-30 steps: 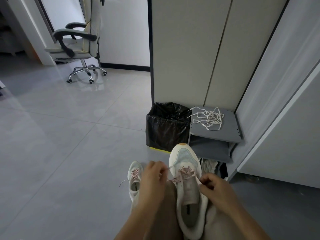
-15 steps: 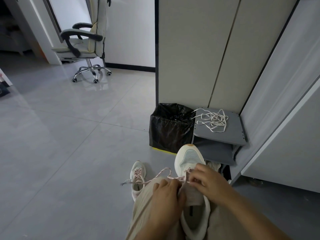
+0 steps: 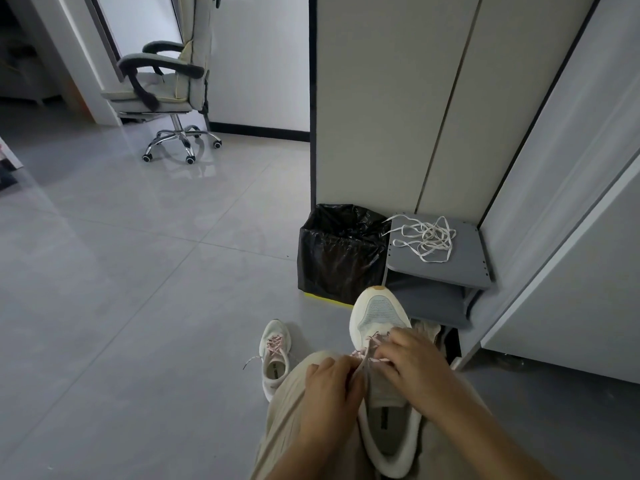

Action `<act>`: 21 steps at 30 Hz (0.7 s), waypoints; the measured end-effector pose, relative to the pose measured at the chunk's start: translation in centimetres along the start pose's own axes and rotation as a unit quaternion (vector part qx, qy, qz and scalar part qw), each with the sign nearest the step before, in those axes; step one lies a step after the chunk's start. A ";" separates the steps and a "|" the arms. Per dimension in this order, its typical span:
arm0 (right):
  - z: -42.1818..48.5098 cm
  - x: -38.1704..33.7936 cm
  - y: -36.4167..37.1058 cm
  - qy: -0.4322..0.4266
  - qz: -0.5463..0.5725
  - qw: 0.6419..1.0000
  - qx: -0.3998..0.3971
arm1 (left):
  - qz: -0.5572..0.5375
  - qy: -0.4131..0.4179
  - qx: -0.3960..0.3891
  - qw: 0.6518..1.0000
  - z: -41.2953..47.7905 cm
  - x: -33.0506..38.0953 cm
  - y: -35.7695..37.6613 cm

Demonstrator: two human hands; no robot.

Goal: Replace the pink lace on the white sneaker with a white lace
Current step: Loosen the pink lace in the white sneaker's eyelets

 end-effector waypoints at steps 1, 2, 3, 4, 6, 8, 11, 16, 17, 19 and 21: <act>0.1 0.4 0.1 0.013 0.031 0.999 -0.015 | 0.005 -0.005 -0.014 1.000 -0.1 -0.1 0.0; 0.0 0.9 -0.5 0.050 0.093 0.994 -0.023 | 0.011 -0.014 -0.025 1.000 -0.2 -0.3 0.1; -0.5 1.8 -1.1 0.104 0.179 0.978 -0.023 | 0.013 -0.021 -0.025 0.999 -0.2 -0.5 0.1; -1.3 2.8 -2.2 0.151 0.261 0.954 0.015 | 0.010 -0.025 -0.017 1.000 -0.2 -0.6 0.2; -3.6 5.3 -5.0 0.228 0.377 0.884 0.156 | -0.002 -0.035 -0.008 0.999 -0.2 -0.8 0.4; -5.4 7.2 -6.1 0.267 0.401 0.849 0.216 | -0.004 -0.036 -0.011 0.999 -0.2 -0.9 0.8; -5.3 6.7 -5.6 0.272 0.293 0.898 0.181 | 0.017 -0.028 -0.008 0.999 0.1 -0.7 1.2; -0.9 -0.2 -1.9 0.030 -0.025 0.996 0.079 | 0.003 -0.019 0.003 1.000 -0.1 -0.6 2.2; -0.4 -0.9 -0.6 0.009 -0.047 0.998 0.050 | 0.002 -0.013 0.015 1.000 -0.2 -0.6 2.0; 0.0 -1.0 0.6 0.026 -0.022 0.999 0.007 | -0.002 -0.013 0.032 0.999 -0.4 -0.5 1.4; -0.2 0.6 0.2 0.039 0.039 0.998 -0.010 | 0.006 -0.017 0.041 0.999 -0.5 -0.7 0.9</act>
Point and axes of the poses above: each hand's wrist, its own z-axis towards the middle knuckle, its own y-axis out of the palm, x = y × z, the point moved 5 cm from there along z, towards the middle knuckle, and after that the axes turned 15 degrees about z, right-handed, at the moved point
